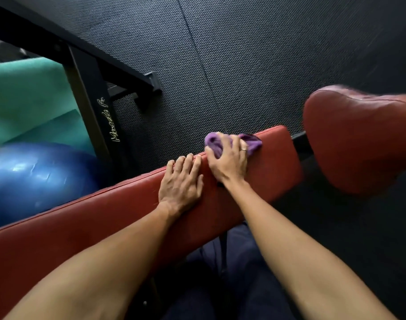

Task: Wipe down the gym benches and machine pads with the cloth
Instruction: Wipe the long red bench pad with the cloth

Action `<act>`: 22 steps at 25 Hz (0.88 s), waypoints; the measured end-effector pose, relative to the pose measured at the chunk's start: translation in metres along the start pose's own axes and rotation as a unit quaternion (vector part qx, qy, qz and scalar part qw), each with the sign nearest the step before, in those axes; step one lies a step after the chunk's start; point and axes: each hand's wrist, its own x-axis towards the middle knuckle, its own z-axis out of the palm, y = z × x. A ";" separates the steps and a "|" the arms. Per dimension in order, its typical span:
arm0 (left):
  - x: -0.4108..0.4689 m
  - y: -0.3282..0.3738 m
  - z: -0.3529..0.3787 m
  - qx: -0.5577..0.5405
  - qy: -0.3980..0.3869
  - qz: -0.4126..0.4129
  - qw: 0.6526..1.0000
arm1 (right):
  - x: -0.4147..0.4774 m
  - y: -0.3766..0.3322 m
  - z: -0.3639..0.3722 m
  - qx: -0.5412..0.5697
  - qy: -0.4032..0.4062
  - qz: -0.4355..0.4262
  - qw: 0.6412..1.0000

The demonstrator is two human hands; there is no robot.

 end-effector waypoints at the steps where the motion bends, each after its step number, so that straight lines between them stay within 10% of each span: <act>1: 0.000 0.000 0.002 -0.001 0.003 0.002 1.000 | -0.002 -0.010 0.000 0.003 -0.019 -0.047 0.999; 5: 0.000 -0.001 0.004 0.002 0.013 0.002 1.000 | 0.032 -0.007 -0.012 -0.041 -0.109 -0.185 0.976; 9: 0.001 -0.001 0.000 0.005 0.002 0.001 1.000 | 0.084 0.027 -0.023 -0.114 -0.178 -0.085 0.974; 17: 0.001 -0.001 0.002 0.001 0.016 0.007 1.000 | 0.032 -0.006 -0.014 -0.049 -0.105 -0.178 0.977; 22: 0.001 -0.002 0.000 0.008 0.011 0.009 1.000 | 0.059 0.033 -0.013 -0.043 -0.030 -0.022 0.998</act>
